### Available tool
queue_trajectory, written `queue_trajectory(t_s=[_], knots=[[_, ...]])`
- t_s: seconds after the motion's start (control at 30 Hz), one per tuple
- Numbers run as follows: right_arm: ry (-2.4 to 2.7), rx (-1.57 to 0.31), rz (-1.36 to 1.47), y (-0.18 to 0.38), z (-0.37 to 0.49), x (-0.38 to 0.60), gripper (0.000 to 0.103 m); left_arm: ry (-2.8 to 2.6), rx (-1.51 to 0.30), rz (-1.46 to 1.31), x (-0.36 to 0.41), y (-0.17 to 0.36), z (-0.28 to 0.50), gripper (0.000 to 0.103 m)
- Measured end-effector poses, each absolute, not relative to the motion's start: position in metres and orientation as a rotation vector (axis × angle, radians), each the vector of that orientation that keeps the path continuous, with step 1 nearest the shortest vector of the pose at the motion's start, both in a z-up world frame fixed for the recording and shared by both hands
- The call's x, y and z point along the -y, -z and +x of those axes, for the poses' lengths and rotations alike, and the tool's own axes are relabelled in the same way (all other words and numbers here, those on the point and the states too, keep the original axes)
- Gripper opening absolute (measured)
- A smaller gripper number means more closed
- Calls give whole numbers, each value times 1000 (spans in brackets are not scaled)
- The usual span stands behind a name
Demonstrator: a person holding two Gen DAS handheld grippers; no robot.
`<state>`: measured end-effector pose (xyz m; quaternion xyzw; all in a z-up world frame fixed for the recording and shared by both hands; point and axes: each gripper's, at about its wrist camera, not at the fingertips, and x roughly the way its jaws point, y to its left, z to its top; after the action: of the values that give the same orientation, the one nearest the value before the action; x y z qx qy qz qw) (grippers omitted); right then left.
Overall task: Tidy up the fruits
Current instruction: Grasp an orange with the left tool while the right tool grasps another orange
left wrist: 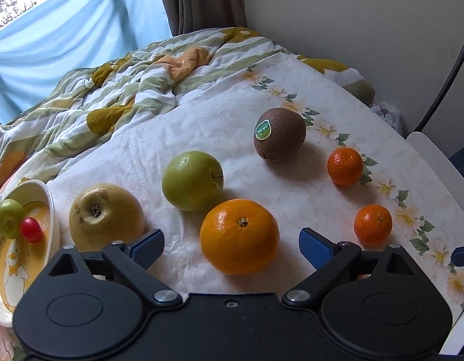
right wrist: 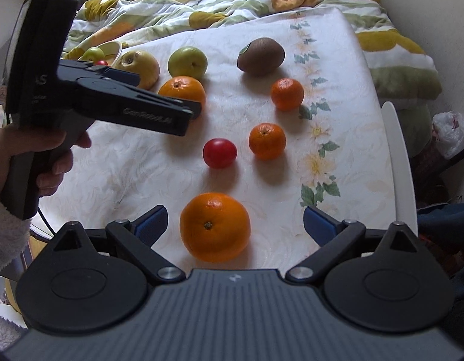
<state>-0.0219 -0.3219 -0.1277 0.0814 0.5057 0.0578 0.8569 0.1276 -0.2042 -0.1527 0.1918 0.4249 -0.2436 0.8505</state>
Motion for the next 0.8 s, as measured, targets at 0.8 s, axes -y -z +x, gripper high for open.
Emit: queue_trajectory(t_s=[0.8], knots=[[-185,-1125,163,145,-13,313,92,508,-939,385,195,167,126,64]])
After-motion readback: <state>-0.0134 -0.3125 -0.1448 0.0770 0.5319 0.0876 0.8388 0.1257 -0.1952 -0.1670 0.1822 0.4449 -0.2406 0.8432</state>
